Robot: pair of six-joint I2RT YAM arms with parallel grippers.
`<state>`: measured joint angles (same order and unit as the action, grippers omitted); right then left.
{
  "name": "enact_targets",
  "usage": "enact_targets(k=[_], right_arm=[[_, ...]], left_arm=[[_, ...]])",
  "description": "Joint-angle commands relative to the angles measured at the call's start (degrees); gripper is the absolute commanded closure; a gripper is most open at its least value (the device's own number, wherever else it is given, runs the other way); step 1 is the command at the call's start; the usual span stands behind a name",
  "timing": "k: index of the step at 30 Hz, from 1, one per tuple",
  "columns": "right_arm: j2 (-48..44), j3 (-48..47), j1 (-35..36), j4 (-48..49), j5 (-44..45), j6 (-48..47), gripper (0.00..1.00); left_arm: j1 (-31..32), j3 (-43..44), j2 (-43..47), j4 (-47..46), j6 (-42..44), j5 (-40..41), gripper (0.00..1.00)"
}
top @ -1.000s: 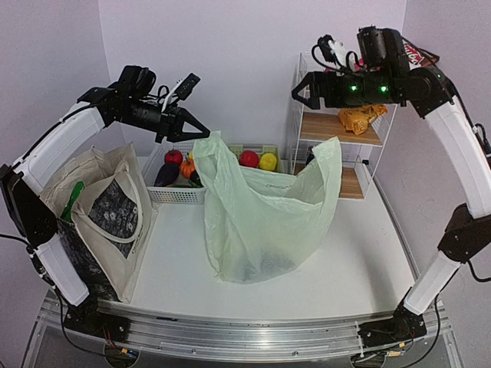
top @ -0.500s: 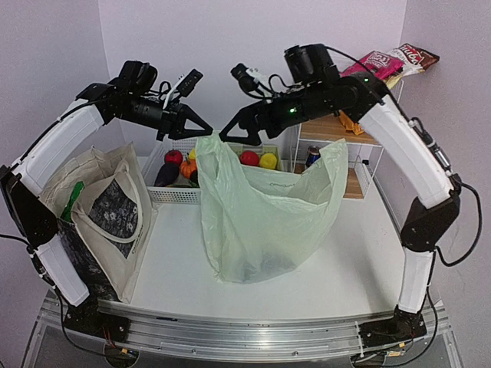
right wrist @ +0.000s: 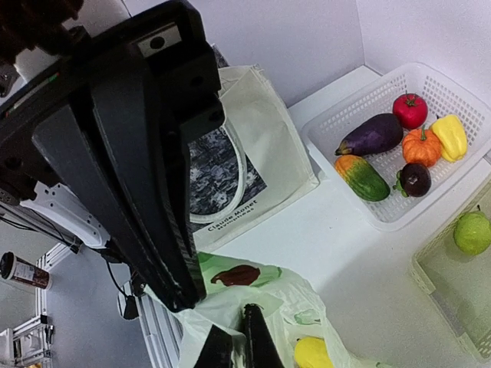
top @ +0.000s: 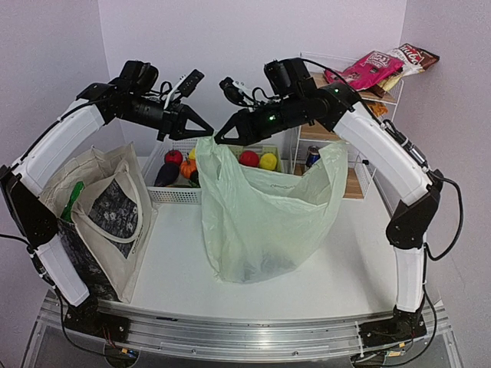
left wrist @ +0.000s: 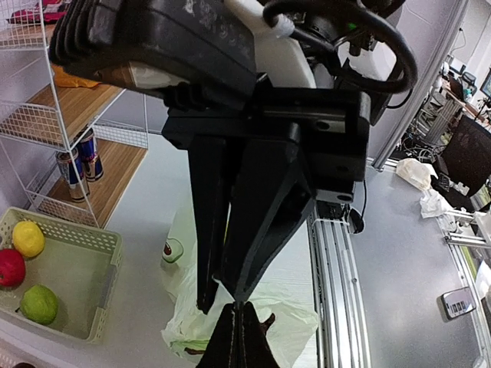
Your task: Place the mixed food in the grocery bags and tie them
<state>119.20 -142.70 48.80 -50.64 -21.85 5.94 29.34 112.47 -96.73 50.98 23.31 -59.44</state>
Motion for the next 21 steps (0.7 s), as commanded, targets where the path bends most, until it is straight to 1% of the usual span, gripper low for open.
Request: enact_targets(k=[1, 6, 7, 8, 10, 12, 13, 15, 17, 18, 21], right_arm=[[-1.7, 1.9, 0.0, 3.6, -1.5, 4.5, 1.00], [-3.3, 3.7, 0.0, 4.3, -1.8, 6.4, 1.00], [-3.5, 3.8, 0.0, 4.4, -2.1, 7.4, 1.00], [-3.7, 3.7, 0.0, 4.7, -2.5, 8.5, 1.00], [-4.3, 3.8, 0.0, 6.4, -3.8, 12.7, 1.00], [-5.4, 4.4, 0.0, 10.5, -5.2, 19.9, 1.00], [-6.3, 5.6, 0.0, 13.1, -5.5, 23.0, 1.00], [-8.5, 9.0, 0.0, 20.9, -5.1, 29.9, 1.00], [-10.4, 13.3, 0.1, 27.3, -2.8, 35.2, 1.00], [-11.1, 15.4, 0.2, 29.6, -0.9, 37.0, 1.00], [-13.3, 20.9, 1.1, 33.2, 4.8, 37.7, 1.00]], left_arm=[[0.3, 2.6, 0.5, -1.6, -2.1, 0.4, 1.00], [0.3, 3.6, 0.7, -2.1, -3.0, 0.9, 0.99], [0.3, 3.6, 0.7, -2.1, -3.1, 1.2, 0.93], [0.3, 3.5, 0.8, -2.2, -3.3, 1.6, 0.83], [0.3, 2.9, 1.6, -2.9, -3.5, 3.2, 0.45], [0.2, 2.0, 3.5, -4.5, -3.6, 6.8, 0.09], [0.1, 1.1, 4.7, -5.7, -3.3, 8.5, 0.02], [-0.1, -1.0, 7.9, -8.4, -2.1, 10.7, 0.00], [-0.2, -3.3, 10.7, -11.2, -1.4, 10.8, 0.00], [-0.2, -4.4, 11.6, -12.4, -1.4, 10.2, 0.00], [-0.1, -10.4, 13.8, -15.0, -2.2, 7.6, 0.00]])
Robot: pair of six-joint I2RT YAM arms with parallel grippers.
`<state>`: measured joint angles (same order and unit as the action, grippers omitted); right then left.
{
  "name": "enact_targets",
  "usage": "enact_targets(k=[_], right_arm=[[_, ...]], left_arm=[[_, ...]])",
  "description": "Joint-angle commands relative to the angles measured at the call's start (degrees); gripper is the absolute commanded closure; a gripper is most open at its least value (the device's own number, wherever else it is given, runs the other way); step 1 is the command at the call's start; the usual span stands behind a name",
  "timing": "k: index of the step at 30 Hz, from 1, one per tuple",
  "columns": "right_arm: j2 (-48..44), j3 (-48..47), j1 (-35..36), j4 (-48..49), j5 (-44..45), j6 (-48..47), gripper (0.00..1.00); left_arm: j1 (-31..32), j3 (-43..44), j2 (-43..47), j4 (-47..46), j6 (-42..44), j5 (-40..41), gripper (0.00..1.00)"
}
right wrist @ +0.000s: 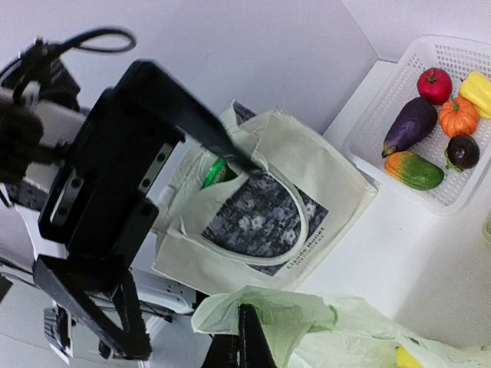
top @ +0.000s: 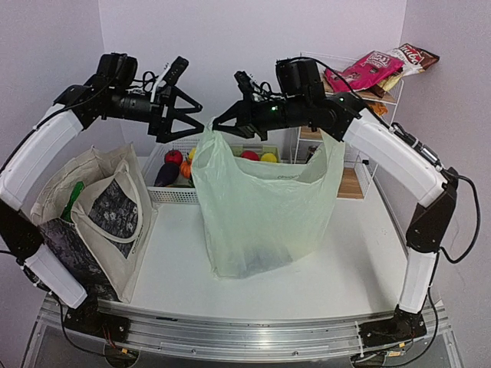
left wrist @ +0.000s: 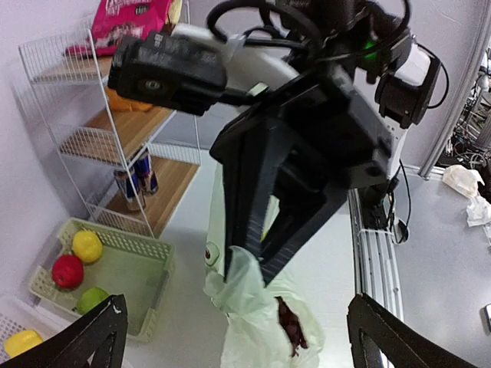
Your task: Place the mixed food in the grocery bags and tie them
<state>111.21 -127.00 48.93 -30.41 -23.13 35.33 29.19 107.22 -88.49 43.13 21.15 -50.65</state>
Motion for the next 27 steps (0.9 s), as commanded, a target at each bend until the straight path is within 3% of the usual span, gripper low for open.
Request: enact_targets(k=[1, 7, 12, 18, 22, 25, 27], right_arm=[[-5.8, 7.0, 1.4, 14.1, 7.7, 8.4, 1.00], [-6.3, 9.5, 4.8, 18.8, 13.0, 7.4, 1.00], [-6.5, 7.5, 5.8, 20.0, 12.7, 6.0, 1.00], [-7.5, 10.7, 5.9, 26.5, 14.2, 9.2, 1.00], [-6.7, 10.6, 6.0, 29.3, 14.1, 10.1, 1.00], [-7.2, 10.9, 6.0, 29.6, 14.1, 9.2, 1.00], [-8.0, 11.7, 6.0, 29.6, 14.2, 8.8, 1.00]], left_arm=[[0.0, -7.6, 6.3, -8.2, -0.2, -1.8, 0.00], [0.2, -22.0, 9.5, -20.4, -0.6, -3.6, 0.00], [0.4, -22.0, 7.3, -25.6, -0.1, -0.7, 0.00], [3.2, -23.9, 7.2, -23.9, 5.6, -4.4, 0.00], [4.1, -26.5, 6.9, -26.6, 4.4, -4.2, 0.00], [3.9, -29.4, 6.7, -30.9, -0.4, -3.9, 0.06], [3.2, -31.0, 6.4, -34.7, -4.4, -5.6, 0.16]])
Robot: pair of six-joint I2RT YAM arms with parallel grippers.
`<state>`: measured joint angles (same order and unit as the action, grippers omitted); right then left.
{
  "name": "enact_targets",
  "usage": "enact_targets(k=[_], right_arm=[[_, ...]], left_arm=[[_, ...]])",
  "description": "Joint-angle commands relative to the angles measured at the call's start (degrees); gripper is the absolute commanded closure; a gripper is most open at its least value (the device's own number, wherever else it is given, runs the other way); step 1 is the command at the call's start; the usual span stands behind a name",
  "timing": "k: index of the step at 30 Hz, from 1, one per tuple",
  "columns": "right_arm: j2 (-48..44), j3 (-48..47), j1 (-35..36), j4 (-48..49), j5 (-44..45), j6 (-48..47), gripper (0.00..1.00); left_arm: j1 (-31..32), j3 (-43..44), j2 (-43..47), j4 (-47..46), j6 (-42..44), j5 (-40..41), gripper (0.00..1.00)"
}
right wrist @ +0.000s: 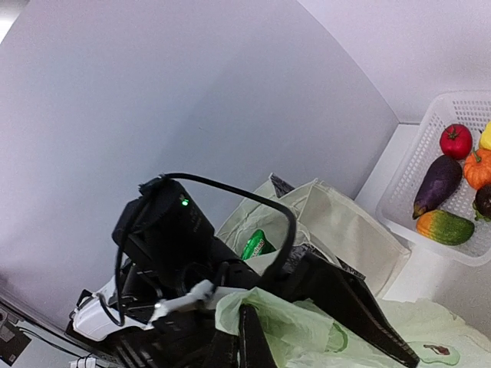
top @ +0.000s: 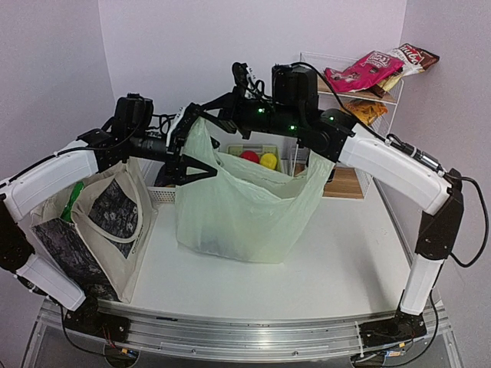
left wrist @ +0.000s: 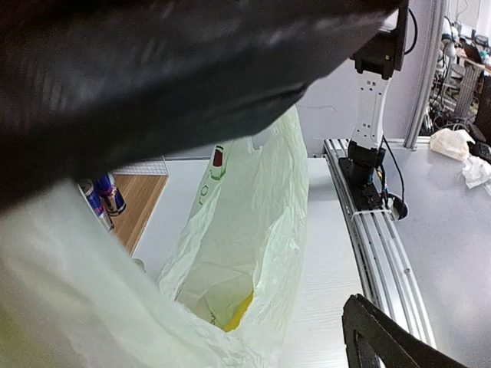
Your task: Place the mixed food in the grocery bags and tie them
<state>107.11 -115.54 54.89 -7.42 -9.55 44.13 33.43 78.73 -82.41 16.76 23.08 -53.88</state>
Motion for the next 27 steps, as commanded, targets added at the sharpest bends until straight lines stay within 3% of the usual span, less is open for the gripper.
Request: enact_targets(k=[1, 10, 17, 20, 24, 25, 27], right_arm=[[-4.4, 0.7, -0.1, 6.7, 0.7, -0.2, 1.00], [-8.3, 5.0, -0.1, 6.6, 2.0, -3.3, 1.00], [-7.2, 4.1, -0.6, 6.6, 0.6, -2.1, 1.00], [-6.4, 4.5, -1.5, 6.2, 0.0, -1.1, 1.00], [-4.6, 1.9, -4.2, 1.3, -6.2, -5.2, 0.99], [-3.7, -0.9, -5.1, -3.1, -8.6, -8.4, 0.92], [-2.5, -8.3, -6.3, -17.3, -10.5, -17.6, 0.45]], left_arm=[[-1.3, -3.7, 0.3, -10.4, -8.2, -3.5, 0.20], [-1.3, -11.4, 0.0, -26.2, -20.6, -8.4, 0.61], [-1.3, -13.5, -1.0, -30.1, -22.6, -6.5, 0.81], [-1.6, -13.3, -1.5, -32.1, -24.8, -6.2, 0.99], [-3.4, -13.3, -2.2, -34.0, -28.5, -9.9, 1.00], [-3.9, -13.5, -2.2, -34.1, -28.9, -10.6, 1.00], [-4.5, -13.9, -2.1, -33.6, -28.4, -10.9, 1.00]])
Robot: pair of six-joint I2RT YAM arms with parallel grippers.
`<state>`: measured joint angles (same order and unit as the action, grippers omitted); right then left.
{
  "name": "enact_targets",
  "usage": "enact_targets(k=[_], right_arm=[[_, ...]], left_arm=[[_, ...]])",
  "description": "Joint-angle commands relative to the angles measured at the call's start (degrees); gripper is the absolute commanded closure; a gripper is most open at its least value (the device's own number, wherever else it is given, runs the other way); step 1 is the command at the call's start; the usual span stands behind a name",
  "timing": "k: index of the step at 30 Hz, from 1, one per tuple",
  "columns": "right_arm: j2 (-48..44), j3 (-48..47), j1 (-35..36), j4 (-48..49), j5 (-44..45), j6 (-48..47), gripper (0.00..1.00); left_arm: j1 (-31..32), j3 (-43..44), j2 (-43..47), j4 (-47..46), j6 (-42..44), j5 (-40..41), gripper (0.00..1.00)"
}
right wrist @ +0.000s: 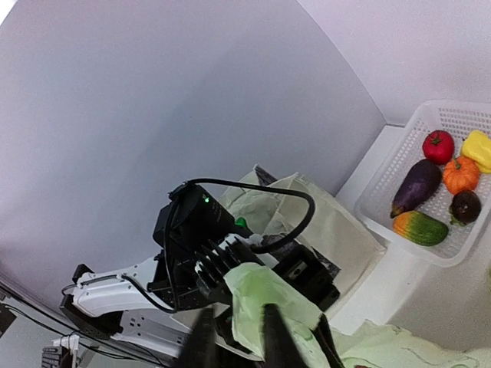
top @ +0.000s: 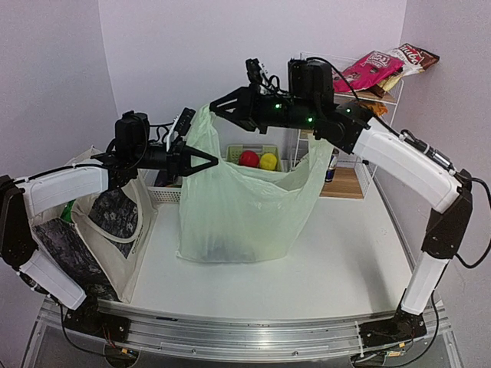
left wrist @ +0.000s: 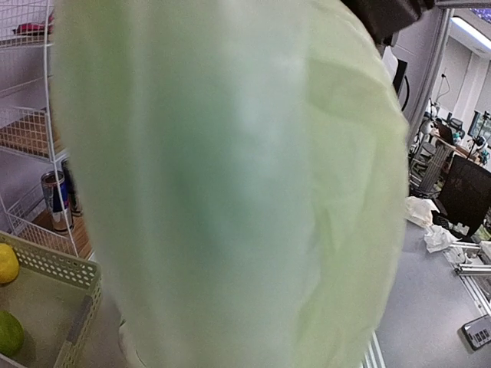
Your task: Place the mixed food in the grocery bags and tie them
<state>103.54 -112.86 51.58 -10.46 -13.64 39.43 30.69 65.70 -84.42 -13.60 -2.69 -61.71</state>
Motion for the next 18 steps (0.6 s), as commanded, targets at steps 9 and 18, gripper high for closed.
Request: enact_targets(k=[9, 18], right_arm=[[-10.0, -10.8, -7.1, -36.8, -3.6, -49.3, 0.09], [-27.8, 16.4, -18.5, -35.5, -9.5, -52.8, 0.07]], left_arm=[[-4.3, -1.5, 0.3, -2.2, -1.6, -3.0, 1.00], [-6.0, -0.9, 0.2, 0.2, -0.7, -3.8, 1.00]])
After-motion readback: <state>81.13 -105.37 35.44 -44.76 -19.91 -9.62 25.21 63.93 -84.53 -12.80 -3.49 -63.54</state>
